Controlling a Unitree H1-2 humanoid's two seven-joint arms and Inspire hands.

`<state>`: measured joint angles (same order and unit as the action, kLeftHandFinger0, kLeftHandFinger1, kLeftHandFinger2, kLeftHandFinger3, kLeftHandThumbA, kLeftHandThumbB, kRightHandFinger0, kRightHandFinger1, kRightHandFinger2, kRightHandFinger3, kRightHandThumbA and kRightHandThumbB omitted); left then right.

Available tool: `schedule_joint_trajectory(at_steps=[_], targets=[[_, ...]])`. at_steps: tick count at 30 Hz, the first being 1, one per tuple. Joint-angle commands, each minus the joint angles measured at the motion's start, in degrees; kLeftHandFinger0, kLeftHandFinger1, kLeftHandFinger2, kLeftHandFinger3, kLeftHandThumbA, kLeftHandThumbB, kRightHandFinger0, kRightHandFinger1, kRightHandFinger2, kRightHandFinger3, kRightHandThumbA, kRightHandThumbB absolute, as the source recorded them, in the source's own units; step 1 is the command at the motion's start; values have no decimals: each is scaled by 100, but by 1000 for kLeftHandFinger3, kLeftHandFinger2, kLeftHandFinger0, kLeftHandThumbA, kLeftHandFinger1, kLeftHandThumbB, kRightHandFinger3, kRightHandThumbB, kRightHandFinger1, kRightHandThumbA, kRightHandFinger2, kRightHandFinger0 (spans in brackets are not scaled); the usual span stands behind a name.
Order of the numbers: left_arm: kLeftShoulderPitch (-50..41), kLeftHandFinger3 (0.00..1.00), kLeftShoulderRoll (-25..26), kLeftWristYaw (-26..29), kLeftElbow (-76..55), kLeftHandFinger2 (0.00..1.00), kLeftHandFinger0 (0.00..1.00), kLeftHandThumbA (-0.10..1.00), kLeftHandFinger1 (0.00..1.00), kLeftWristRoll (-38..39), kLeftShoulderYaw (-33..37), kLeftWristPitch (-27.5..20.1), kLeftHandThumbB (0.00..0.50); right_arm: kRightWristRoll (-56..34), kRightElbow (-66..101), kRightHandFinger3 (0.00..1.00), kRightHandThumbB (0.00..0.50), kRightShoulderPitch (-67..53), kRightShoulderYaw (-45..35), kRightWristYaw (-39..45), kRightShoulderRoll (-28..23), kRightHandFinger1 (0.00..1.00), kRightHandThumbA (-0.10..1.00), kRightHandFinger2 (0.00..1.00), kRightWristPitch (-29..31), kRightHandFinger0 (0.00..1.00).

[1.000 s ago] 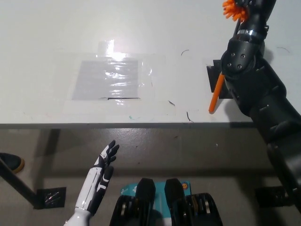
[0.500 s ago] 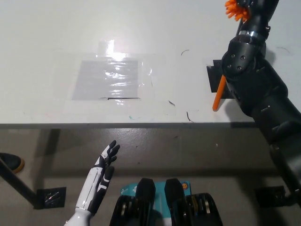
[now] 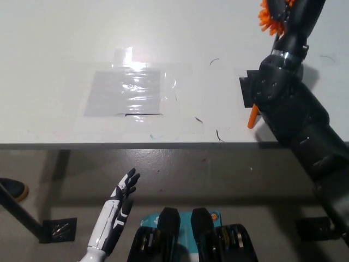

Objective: The robot uses it right hand to pick up an extended orange duster kept in the middle of the desk and presses its handle against the desk to collapse it

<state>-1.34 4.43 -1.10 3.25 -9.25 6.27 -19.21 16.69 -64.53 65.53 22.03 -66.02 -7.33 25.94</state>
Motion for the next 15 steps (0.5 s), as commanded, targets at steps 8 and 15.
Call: schedule_joint_trajectory(at_steps=[8,15], targets=[[-67,1000,14,33,-242,1000,1000,1000,1000,-142,9,-148,27,-78,-315,638,18,-917,391,449,286,48,-100,572,98,0],[48,1000,56,44,-186,1000,1000,1000,1000,-159,-40,-149,13,-342,-1150,612,84,-998,-70,2019,361,122,-100,597,-16,0]])
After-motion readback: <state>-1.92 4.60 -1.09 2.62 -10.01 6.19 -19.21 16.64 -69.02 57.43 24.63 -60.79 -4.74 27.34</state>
